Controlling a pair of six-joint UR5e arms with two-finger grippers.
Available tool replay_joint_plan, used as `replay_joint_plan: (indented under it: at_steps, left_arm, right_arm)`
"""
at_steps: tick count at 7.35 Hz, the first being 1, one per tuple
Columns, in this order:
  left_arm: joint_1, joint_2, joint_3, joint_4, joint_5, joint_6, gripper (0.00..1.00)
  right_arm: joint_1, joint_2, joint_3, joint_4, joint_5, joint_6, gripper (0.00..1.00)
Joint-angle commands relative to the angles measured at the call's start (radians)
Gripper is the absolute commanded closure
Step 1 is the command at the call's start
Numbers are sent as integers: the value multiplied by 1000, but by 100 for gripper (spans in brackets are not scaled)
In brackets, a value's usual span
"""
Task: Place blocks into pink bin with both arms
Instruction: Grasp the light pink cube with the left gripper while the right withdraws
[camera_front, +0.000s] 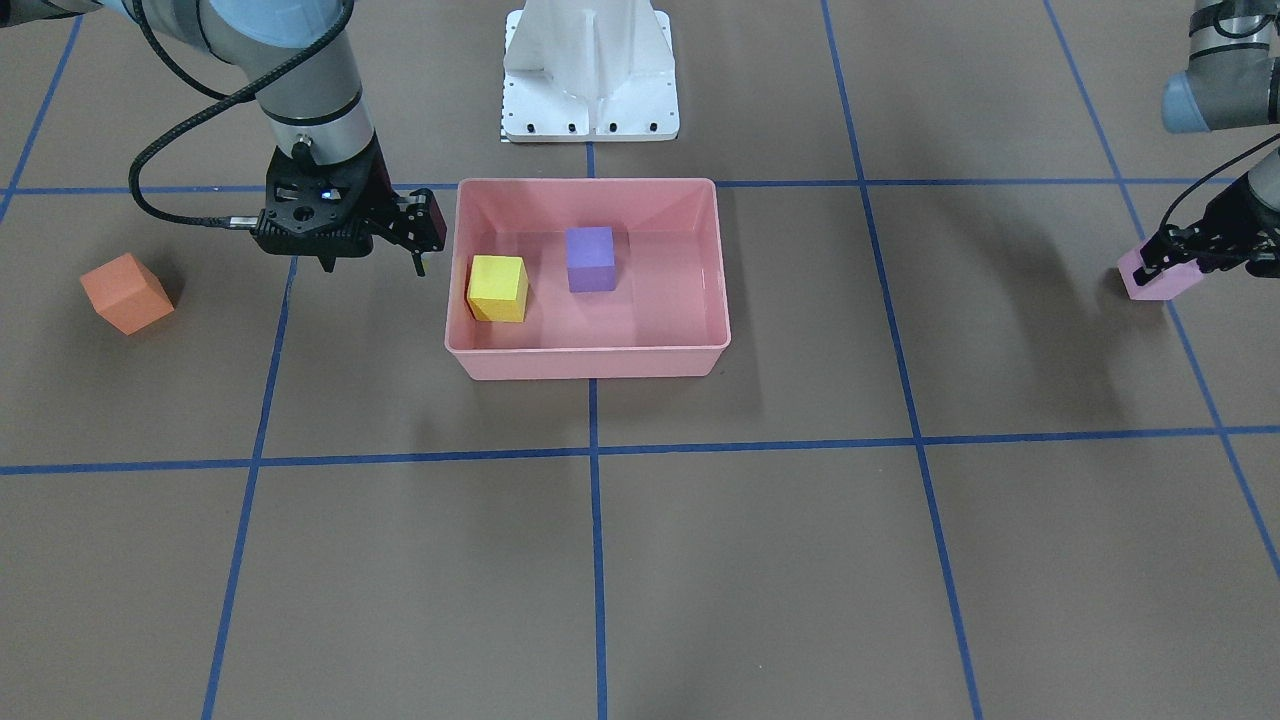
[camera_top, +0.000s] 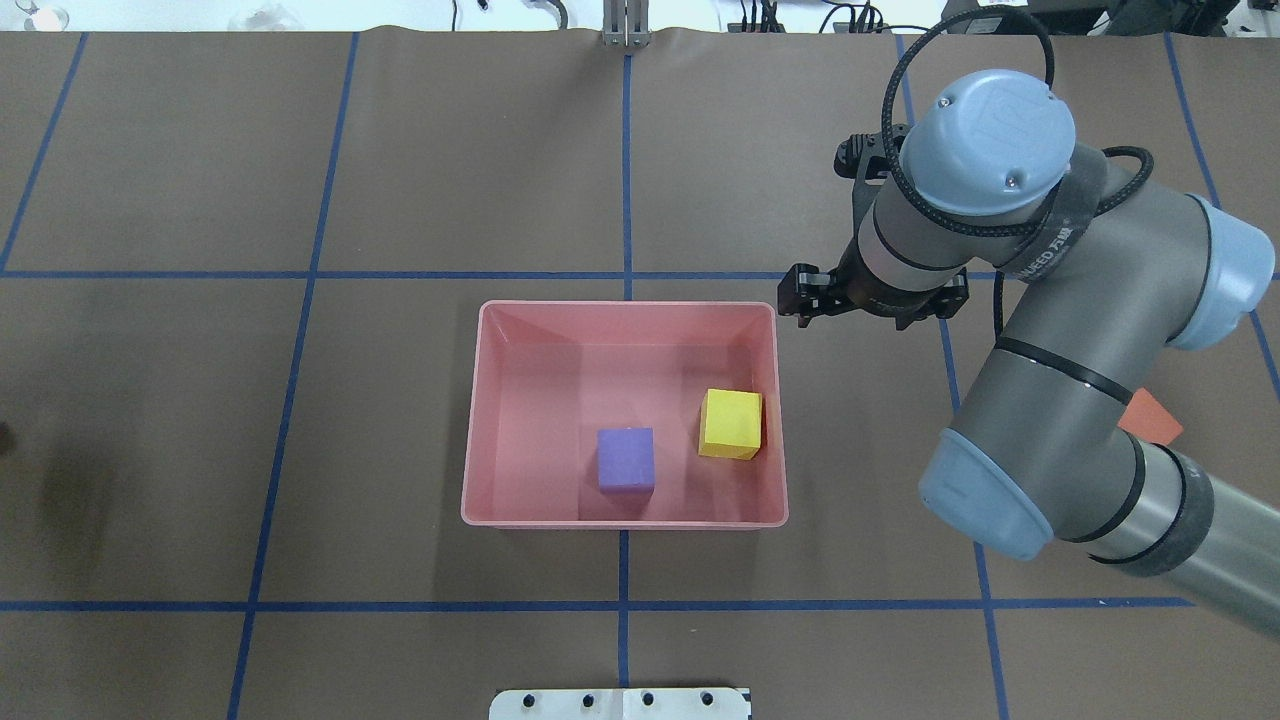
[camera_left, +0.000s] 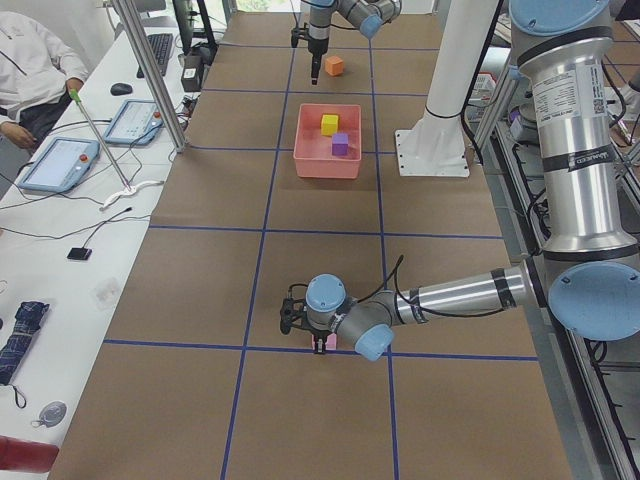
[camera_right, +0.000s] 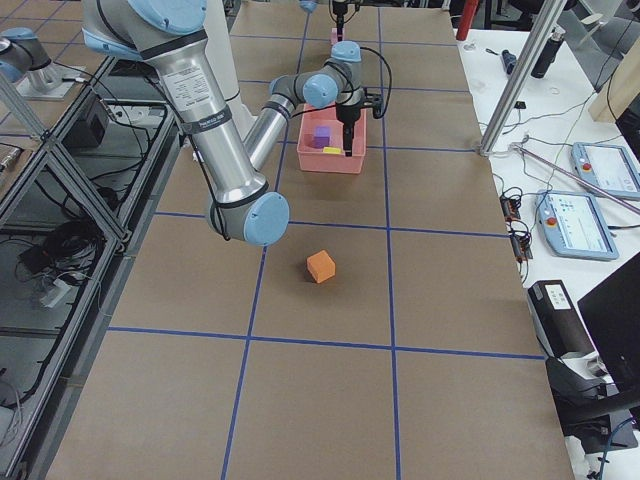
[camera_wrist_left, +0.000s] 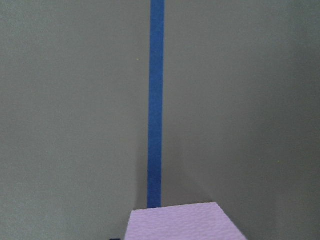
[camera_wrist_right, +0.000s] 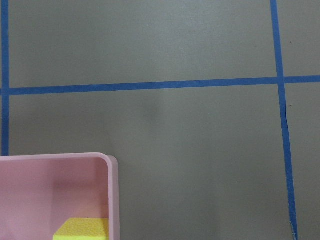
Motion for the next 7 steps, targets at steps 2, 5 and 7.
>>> replay_joint_plan:
  at_steps: [2, 5, 7]
  left_arm:
    - [-1, -35, -152, 53, -56, -15, 77]
    - [13, -167, -436, 371, -64, -217, 77]
    - [144, -363, -482, 415, -57, -532, 76]
  right_arm:
    - [78, -58, 11, 0, 53, -149, 0]
    - [149, -170, 32, 17, 74, -349, 0]
    - [198, -318, 31, 218, 147, -382, 0]
